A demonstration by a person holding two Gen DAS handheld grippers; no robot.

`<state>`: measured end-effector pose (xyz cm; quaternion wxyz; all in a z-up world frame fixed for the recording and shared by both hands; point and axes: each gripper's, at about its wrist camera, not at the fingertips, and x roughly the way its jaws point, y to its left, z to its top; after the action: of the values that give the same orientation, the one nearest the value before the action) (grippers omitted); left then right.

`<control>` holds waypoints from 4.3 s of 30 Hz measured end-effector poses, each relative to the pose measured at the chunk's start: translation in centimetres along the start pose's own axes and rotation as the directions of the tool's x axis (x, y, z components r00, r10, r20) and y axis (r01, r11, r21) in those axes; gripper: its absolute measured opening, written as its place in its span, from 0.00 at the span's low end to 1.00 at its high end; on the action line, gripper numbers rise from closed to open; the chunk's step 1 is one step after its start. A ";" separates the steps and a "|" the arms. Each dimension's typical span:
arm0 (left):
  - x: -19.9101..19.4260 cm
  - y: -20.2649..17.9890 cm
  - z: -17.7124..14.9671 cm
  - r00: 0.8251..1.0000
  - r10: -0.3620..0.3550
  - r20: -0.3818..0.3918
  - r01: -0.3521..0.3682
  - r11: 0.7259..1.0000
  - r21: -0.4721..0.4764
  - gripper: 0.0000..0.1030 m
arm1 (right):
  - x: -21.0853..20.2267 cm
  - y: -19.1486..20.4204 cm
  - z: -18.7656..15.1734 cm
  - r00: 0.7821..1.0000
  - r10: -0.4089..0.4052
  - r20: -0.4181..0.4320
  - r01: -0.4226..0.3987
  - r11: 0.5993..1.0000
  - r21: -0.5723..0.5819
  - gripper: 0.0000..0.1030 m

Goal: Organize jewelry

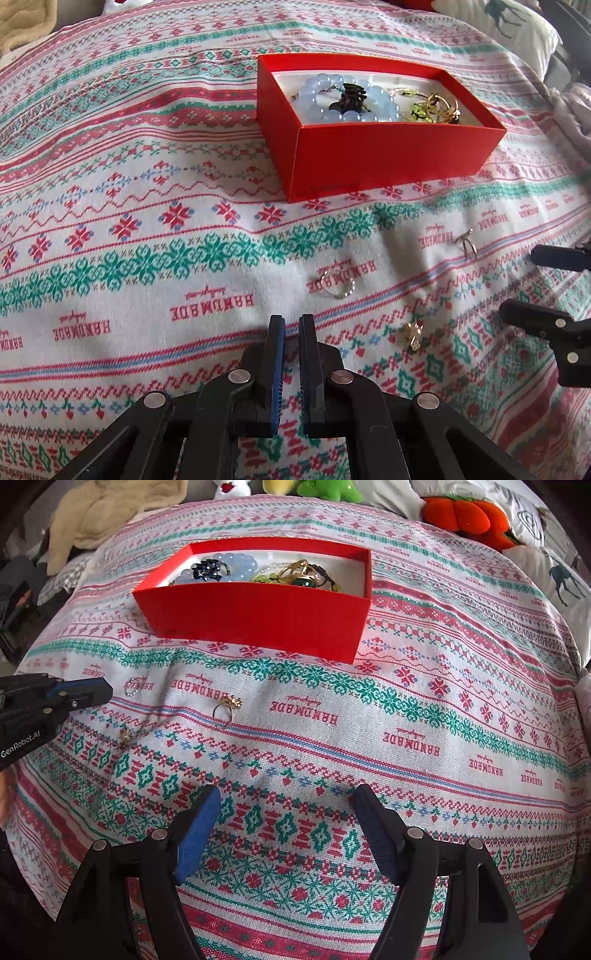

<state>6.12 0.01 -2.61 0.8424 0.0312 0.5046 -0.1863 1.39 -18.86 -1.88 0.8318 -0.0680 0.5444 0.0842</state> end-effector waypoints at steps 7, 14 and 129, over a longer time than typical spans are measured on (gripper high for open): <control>-1.0 0.8 -1.7 0.997 -0.065 0.029 0.065 0.998 0.011 0.24 | 0.1 -1.0 0.2 0.998 0.054 0.040 -0.055 0.998 0.029 0.75; -0.6 -0.1 -1.4 0.995 -0.090 0.038 0.089 0.995 0.035 0.46 | 0.4 -0.2 1.6 0.987 0.138 0.088 -0.140 0.990 0.017 0.67; -0.5 -1.8 2.4 0.998 -0.008 0.055 0.002 0.993 0.117 0.13 | -2.3 -2.2 6.4 0.971 0.180 0.156 -0.193 0.978 0.073 0.14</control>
<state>7.34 -2.07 -0.76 0.8525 0.0739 0.4693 -0.2182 6.64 -19.84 2.79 0.8606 0.0264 0.4880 0.1430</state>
